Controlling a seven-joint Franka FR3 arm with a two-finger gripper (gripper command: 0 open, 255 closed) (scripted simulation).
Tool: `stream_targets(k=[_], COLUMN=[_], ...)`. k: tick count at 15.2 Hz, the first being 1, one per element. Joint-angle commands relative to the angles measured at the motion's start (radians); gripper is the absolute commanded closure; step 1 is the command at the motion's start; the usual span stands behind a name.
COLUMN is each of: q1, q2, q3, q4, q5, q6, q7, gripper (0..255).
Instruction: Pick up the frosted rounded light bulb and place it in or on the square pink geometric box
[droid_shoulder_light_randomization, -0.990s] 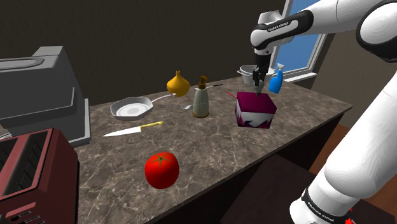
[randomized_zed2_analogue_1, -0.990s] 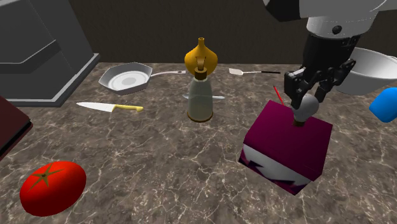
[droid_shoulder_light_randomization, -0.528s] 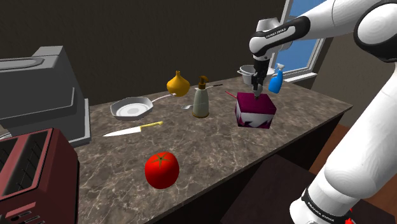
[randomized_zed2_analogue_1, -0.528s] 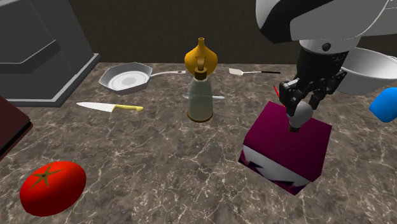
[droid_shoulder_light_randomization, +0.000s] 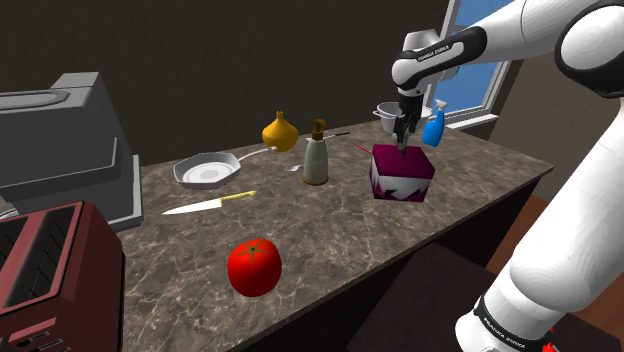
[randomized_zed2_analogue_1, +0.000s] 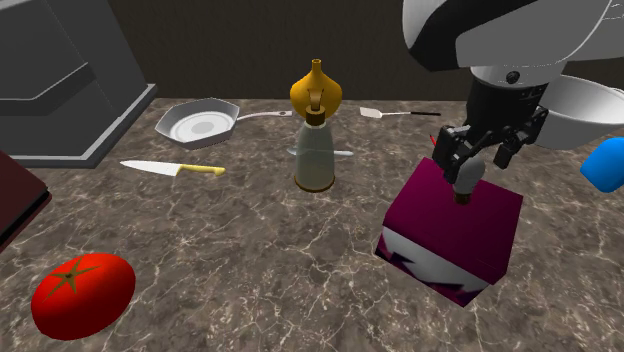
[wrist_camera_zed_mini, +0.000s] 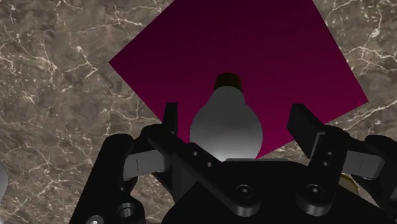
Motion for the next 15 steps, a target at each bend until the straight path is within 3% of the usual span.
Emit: stream_targets(k=[1,3,7,15], q1=[0.000,0.000,0.011,0.011], q2=[0.000,0.001,-0.030,-0.030], q3=[0.000,0.000,0.014,0.014], q4=[0.000,-0.001,0.093,0.093], q5=[0.000,0.000,-0.003,-0.003], q6=[0.000,0.000,-0.125,-0.125], q7=[0.000,0.001,0.005,0.005], gripper=[0,0,0,0])
